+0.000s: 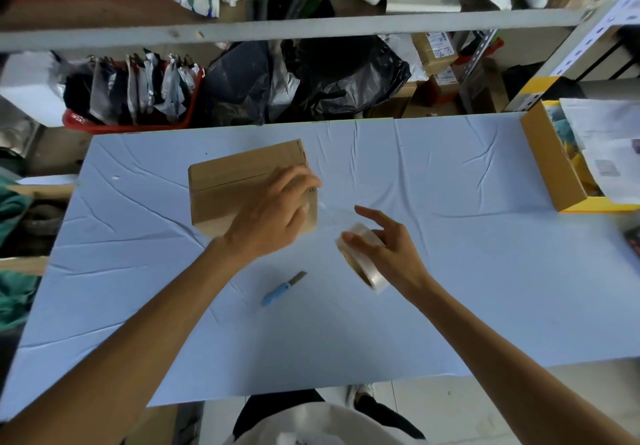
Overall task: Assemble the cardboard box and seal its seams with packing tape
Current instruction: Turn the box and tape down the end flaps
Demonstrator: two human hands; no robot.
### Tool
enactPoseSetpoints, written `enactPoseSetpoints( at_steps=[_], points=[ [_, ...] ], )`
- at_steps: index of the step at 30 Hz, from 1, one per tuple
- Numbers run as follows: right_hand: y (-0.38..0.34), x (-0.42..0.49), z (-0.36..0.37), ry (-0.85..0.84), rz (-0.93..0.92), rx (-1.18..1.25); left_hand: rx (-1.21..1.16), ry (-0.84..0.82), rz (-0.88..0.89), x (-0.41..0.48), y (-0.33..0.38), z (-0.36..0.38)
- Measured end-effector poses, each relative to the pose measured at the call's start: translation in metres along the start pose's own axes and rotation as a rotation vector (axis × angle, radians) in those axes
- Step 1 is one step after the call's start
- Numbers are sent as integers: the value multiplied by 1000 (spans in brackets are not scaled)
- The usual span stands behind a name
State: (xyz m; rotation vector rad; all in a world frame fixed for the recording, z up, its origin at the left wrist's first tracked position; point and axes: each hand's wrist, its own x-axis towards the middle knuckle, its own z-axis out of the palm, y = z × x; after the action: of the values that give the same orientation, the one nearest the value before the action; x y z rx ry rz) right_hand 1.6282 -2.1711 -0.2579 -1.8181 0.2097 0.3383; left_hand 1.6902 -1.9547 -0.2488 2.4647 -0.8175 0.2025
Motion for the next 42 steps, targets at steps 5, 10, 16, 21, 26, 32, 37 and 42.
enactPoseSetpoints(
  at_steps=[5, 10, 16, 21, 26, 32, 37, 42],
  points=[
    [2, -4, 2, 37, 39, 1, 19, 2, -281, -87, 21, 64],
    [1, -7, 2, 42, 67, 33, 43, -235, -782, -113, 4, 121],
    [-3, -3, 1, 63, 65, 27, 19, -253, -775, -110, -2, 131],
    [-1, -3, 1, 73, 89, 8, -309, -30, -725, -102, 17, 93],
    [5, -4, 5, 75, 116, 9, -571, 258, -746, -72, 39, 42],
    [5, -5, 10, 72, 125, -9, -457, 256, -611, -44, 50, 9],
    [3, -5, 15, 92, 155, -3, -27, 176, -312, -17, 43, -2],
    [1, -13, 24, 134, 189, -85, -14, -106, -438, -4, 34, 10]
  ],
)
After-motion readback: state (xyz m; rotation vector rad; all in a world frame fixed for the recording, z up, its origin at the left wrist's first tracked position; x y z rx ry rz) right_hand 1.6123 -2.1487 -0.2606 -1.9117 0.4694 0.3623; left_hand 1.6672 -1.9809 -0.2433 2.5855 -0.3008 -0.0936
